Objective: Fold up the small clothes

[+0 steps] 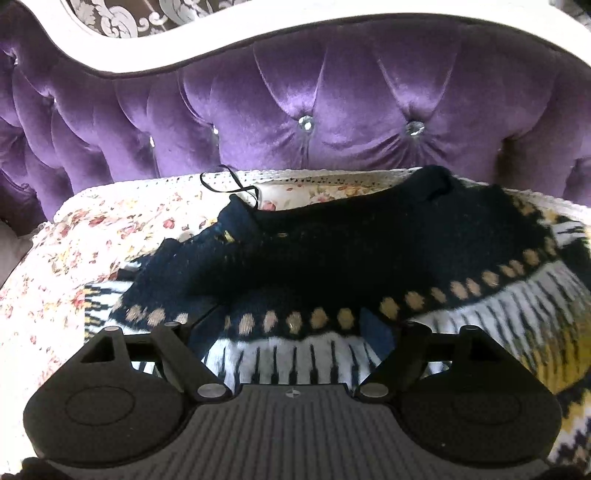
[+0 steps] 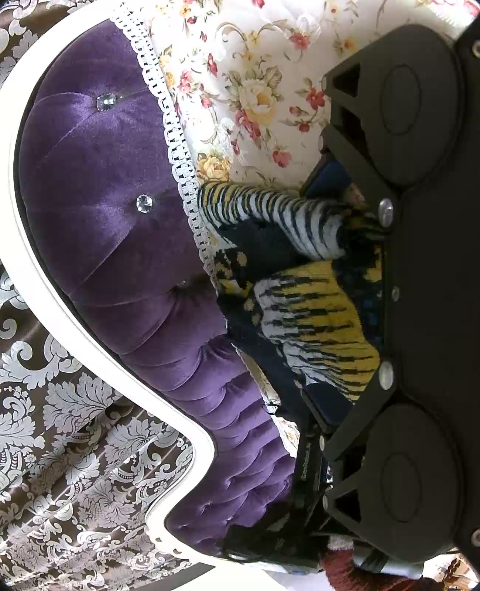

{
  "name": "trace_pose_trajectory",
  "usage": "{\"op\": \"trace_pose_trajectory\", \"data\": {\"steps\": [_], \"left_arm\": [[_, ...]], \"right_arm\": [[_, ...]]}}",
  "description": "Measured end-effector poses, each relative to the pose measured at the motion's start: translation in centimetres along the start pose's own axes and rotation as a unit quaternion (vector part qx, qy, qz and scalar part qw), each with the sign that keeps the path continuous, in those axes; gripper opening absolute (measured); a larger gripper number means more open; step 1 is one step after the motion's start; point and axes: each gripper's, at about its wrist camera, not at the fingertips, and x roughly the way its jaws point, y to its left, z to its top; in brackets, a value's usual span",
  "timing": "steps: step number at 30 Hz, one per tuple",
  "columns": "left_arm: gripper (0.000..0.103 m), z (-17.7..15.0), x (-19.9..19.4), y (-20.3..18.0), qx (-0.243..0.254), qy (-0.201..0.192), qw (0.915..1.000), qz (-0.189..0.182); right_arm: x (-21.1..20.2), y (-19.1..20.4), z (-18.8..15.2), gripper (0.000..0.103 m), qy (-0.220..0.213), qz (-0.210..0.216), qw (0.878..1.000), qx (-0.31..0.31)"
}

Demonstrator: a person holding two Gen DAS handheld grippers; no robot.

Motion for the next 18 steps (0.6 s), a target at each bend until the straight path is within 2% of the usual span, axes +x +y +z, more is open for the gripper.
{"op": "trace_pose_trajectory", "data": {"steps": [6,11,13,15,18], "left_arm": [[0.079,-2.5,-3.4,0.0,-0.003,-0.014,0.9995,-0.028],[0.08,-4.3,-2.9,-0.2,0.01,0.011,0.9993,-0.036],[0.084,-5.0,-1.9,-0.3,0.007,0.025,0.9989,-0.039],[0.091,-5.6,-1.6,0.1,-0.009,0.011,0.9991,-0.041],[0.095,-5.6,-1.4,0.5,-0.015,0.013,0.9987,-0.047]], "right_arm": [[0.0,0.0,0.0,0.103,0.0,0.0,1.0,0.0],[0.0,0.0,0.0,0.103,0.0,0.0,1.0,0.0],[0.0,0.0,0.0,0.103,0.0,0.0,1.0,0.0],[0.0,0.0,0.0,0.103,0.0,0.0,1.0,0.0],[0.0,0.0,0.0,0.103,0.0,0.0,1.0,0.0]]}}
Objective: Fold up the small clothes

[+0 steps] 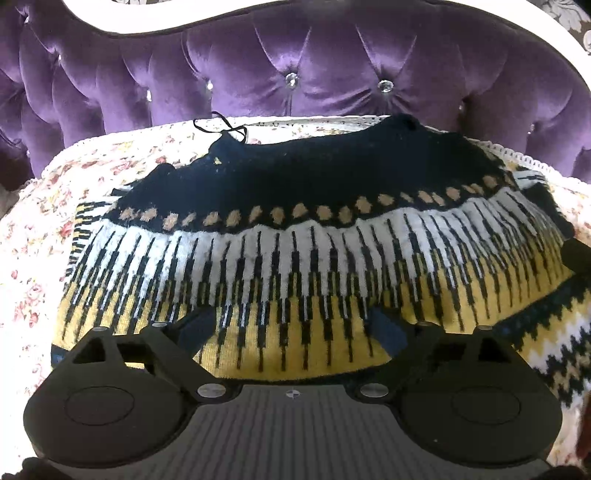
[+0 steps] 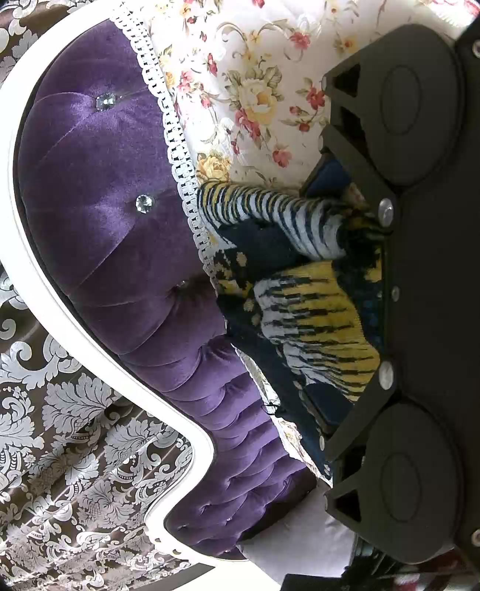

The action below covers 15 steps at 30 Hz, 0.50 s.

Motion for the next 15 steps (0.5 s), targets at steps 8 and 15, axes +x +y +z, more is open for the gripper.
{"op": "trace_pose_trajectory", "data": {"steps": [8,15], "left_arm": [[0.103,-0.14,0.62,0.08,-0.005,-0.002,1.0,0.001],[0.1,-0.37,0.07,0.95,-0.005,-0.007,0.9997,-0.022]], "right_arm": [[0.02,0.01,0.03,0.103,0.0,-0.001,1.0,0.0],[0.11,0.05,0.02,0.103,0.001,-0.002,1.0,0.0]]}}
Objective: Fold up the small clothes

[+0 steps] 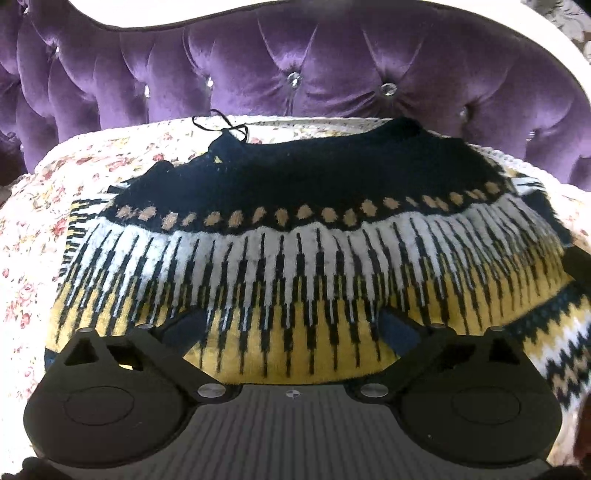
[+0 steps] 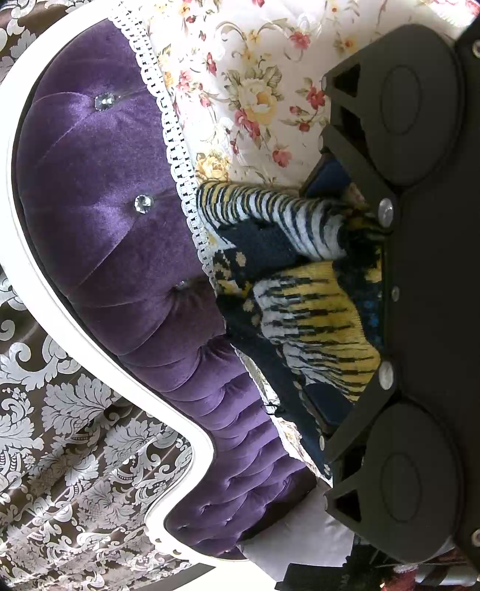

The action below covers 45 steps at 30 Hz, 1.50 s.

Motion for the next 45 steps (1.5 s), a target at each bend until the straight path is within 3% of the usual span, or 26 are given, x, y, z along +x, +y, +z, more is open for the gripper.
{"op": "trace_pose_trajectory", "data": {"steps": [4,10,20,22,27,30,31,33,35,40,45], "left_arm": [[0.099,-2.4,-1.8,0.8,0.018,0.001,0.9998,0.006],[0.096,-5.5,-4.2,3.7,-0.006,0.004,0.9999,-0.013],[0.092,-5.1,-4.8,7.3,-0.032,-0.004,0.9993,-0.021],[0.085,-5.0,-5.1,8.7,-0.049,-0.007,0.9987,-0.016],[0.085,-4.1,-5.4,11.3,-0.101,-0.007,0.9942,-0.035],[0.085,-3.8,-5.9,11.8,-0.099,-0.018,0.9949,-0.011],[0.085,-3.8,-6.0,11.9,-0.097,-0.021,0.9951,0.0],[0.085,-3.7,-6.3,12.3,-0.102,-0.024,0.9945,0.006],[0.085,-3.7,-6.5,12.9,-0.114,-0.024,0.9932,0.002],[0.085,-3.8,-6.8,14.2,-0.131,-0.026,0.991,0.008],[0.085,-3.7,-7.7,16.6,-0.163,-0.036,0.9859,0.009]], "right_arm": [[0.0,0.0,0.0,0.103,0.001,0.0,1.0,0.0],[0.0,-0.1,0.1,0.103,0.002,-0.001,1.0,0.0],[0.3,0.0,0.4,0.103,0.016,-0.003,1.0,0.004],[0.4,-0.1,0.7,0.103,0.025,-0.001,1.0,0.011],[1.0,-0.1,1.8,0.103,0.068,-0.001,0.997,0.023],[1.4,0.2,2.5,0.102,0.101,-0.005,0.994,0.032],[1.6,0.5,2.7,0.097,0.111,-0.012,0.993,0.026],[2.0,1.3,2.8,0.075,0.131,-0.032,0.991,0.015],[2.2,1.5,2.8,0.043,0.148,-0.044,0.988,0.028],[1.8,3.3,2.9,0.037,0.139,-0.085,0.987,0.016],[0.9,6.6,4.5,0.035,0.115,-0.073,0.991,0.005]]}}
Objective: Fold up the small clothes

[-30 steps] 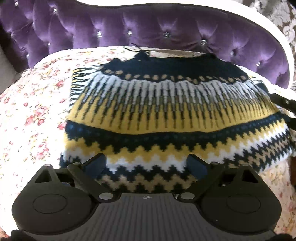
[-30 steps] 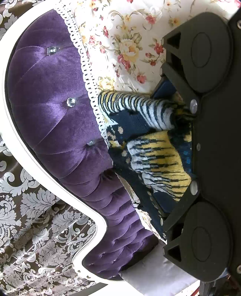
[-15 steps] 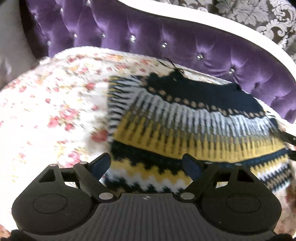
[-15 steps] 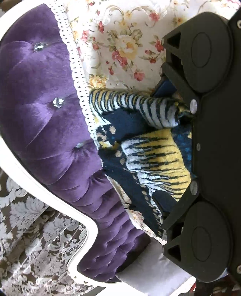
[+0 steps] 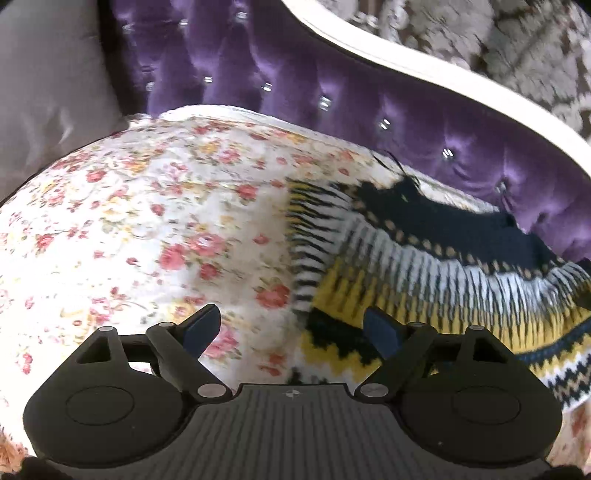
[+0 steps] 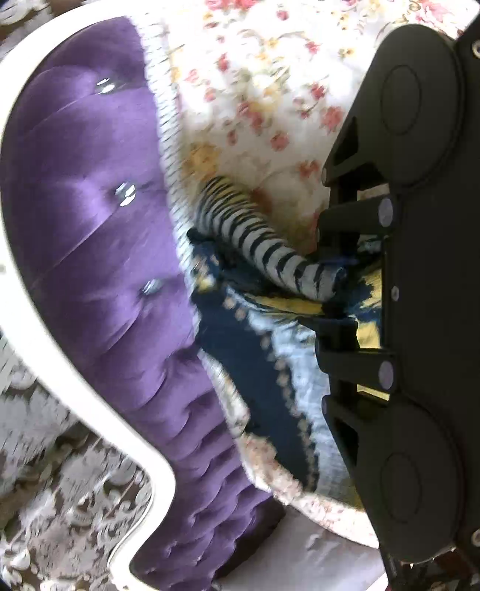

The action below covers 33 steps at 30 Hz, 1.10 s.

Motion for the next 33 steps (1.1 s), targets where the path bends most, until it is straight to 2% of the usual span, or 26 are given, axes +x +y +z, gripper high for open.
{"op": "trace_pose_trajectory", "data": {"steps": [6,11,18,22,25,26,27,29,33], "left_arm": [[0.085,0.9,-1.0,2.9,-0.032,-0.012,0.9994,0.009],[0.085,1.3,-1.3,5.1,-0.056,-0.014,0.9982,0.015],[0.085,1.4,-1.3,6.7,-0.064,-0.014,0.9976,0.024],[0.085,1.5,-1.2,7.6,-0.068,-0.014,0.9975,0.017],[0.085,1.5,-1.2,8.0,-0.07,-0.015,0.9974,0.004],[0.085,1.6,-1.3,8.0,-0.07,-0.016,0.9974,0.0],[0.085,1.6,-1.3,8.1,-0.071,-0.018,0.9973,-0.006],[0.085,1.7,-1.2,8.0,-0.073,-0.021,0.9969,-0.022],[0.085,1.7,-1.1,7.3,-0.075,-0.023,0.9952,-0.058]], "right_arm": [[-0.3,6.3,1.8,0.035,-0.01,0.052,0.998,-0.022],[1.9,12.3,1.6,0.031,-0.002,0.1,0.995,-0.029],[7.3,19.3,-1.8,0.025,0.031,0.144,0.988,-0.045],[10.3,21.9,-4.9,0.027,0.057,0.119,0.987,-0.09],[10.7,22.7,-6.4,0.035,0.05,0.103,0.985,-0.131],[10.2,22.6,-6.5,0.046,0.039,0.109,0.984,-0.133],[9.8,22.6,-6.5,0.051,0.031,0.113,0.984,-0.135],[7.8,22.6,-6.8,0.075,-0.004,0.109,0.982,-0.156],[4.1,23.5,-8.7,0.095,-0.075,0.061,0.968,-0.232]]}}
